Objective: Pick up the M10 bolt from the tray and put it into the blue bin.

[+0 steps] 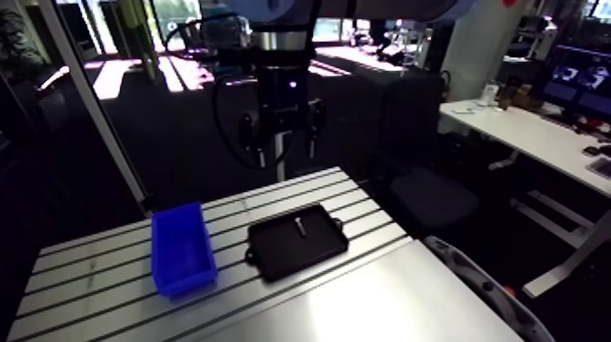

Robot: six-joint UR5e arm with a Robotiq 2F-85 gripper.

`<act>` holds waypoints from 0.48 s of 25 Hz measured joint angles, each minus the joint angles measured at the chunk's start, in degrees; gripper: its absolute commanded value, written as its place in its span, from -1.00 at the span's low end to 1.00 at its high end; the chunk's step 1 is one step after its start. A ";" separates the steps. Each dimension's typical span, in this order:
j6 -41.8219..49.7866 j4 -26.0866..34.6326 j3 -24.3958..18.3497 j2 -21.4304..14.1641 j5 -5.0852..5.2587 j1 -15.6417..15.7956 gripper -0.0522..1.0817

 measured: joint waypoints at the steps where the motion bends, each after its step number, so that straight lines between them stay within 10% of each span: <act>1: 0.07 -0.91 0.56 0.18 0.02 -0.16 -0.88; 12: 0.79 -7.79 3.97 3.14 0.33 -2.17 -0.88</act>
